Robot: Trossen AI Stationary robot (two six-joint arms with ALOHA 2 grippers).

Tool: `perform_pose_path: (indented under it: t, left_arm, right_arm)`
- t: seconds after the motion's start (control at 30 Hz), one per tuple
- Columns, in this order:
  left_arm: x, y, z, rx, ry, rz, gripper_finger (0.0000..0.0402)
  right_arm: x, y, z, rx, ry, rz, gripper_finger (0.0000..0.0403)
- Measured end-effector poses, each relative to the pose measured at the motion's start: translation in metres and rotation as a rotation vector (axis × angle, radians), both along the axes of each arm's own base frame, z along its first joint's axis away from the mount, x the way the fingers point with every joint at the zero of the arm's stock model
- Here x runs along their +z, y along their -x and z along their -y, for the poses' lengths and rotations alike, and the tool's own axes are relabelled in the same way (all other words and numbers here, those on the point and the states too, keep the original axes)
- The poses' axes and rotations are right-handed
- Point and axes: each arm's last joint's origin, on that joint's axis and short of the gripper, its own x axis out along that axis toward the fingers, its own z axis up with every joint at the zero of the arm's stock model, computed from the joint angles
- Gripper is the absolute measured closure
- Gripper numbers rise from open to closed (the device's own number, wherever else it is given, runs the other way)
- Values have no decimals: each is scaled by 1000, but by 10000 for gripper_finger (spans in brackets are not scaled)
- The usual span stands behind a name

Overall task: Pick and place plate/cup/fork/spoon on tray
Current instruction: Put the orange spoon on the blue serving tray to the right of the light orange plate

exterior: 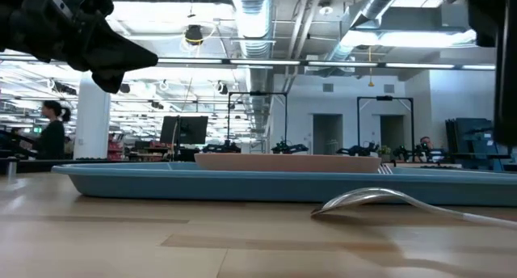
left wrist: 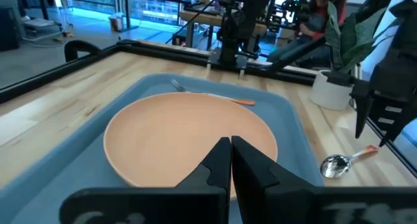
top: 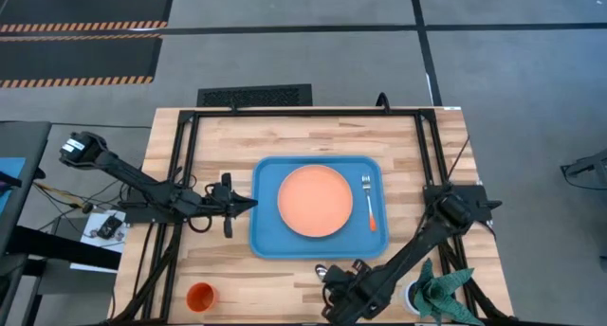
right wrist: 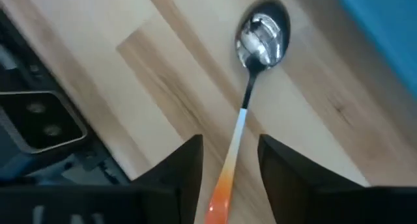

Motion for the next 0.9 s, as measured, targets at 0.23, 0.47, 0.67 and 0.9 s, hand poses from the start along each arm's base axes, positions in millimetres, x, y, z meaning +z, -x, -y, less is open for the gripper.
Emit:
perform_pose_path:
  t: [0.23,0.47,0.67,0.9]
  left_arm:
    - [0,0,1,-26,4,-2,401]
    - [-2,0,1,-35,-3,-22,401]
    - [-4,2,3,-23,-16,-36,401]
    - [-6,4,5,-16,-32,-56,401]
  right_arm:
    - [-17,-9,-9,-59,-10,-106,226]
    - [-31,-10,-9,-75,-14,-164,255]
    - [-31,-9,-5,-87,7,-179,307]
    - [-31,-9,-4,-82,14,-186,390]
